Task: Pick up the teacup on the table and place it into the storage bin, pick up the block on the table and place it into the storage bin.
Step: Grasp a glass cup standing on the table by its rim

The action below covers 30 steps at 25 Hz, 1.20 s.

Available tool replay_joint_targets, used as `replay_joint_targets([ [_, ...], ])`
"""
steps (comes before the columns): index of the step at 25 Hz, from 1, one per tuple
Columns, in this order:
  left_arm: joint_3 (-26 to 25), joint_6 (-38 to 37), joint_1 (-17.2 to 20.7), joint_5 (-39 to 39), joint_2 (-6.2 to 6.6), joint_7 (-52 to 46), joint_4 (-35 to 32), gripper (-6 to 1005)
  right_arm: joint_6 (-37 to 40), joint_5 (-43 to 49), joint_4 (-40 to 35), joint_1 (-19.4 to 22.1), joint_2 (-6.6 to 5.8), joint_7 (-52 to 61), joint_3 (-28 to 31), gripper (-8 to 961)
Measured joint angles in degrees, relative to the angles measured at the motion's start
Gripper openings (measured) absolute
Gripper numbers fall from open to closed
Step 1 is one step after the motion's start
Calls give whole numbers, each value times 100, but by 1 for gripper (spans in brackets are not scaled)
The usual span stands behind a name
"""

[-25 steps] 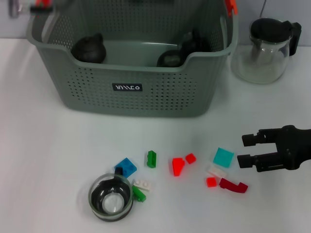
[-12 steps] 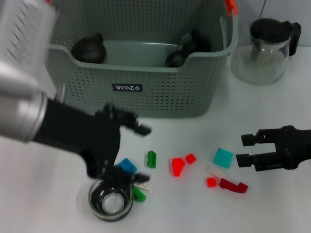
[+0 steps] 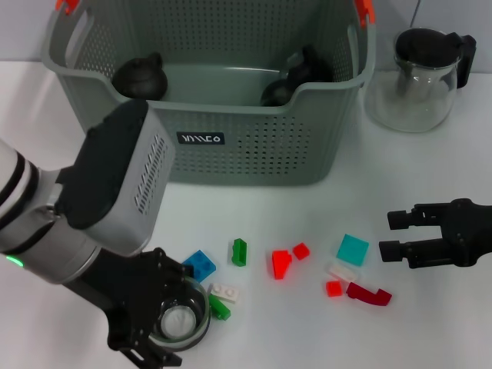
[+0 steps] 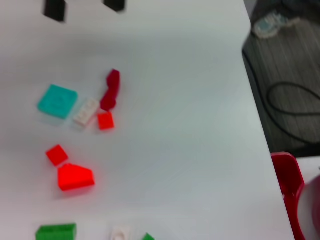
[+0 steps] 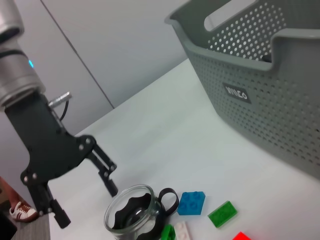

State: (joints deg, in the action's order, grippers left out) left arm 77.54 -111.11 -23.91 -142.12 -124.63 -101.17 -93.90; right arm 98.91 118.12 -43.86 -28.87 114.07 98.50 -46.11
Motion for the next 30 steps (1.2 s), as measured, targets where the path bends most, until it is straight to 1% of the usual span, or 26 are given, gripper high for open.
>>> replay_joint_targets([
  [6,278,59,60,-390,-14,37,53,826,-4,0,23,12,6,3,18,825],
  [12,634,535,10,-826,-14,107,582,825,-12,0,65,0,11,14,37,825],
  [19,846,815,-68,-925,-8,108,941,826,-2,0,62,13,6,19,152,826],
  [25,1157,888,-90,-946,-15,-118,970,820,-8,0,65,25,1,1,181,824],
  [30,1212,958,-90,-960,-17,-173,983,788,-11,0,59,32,1,-3,213,819],
])
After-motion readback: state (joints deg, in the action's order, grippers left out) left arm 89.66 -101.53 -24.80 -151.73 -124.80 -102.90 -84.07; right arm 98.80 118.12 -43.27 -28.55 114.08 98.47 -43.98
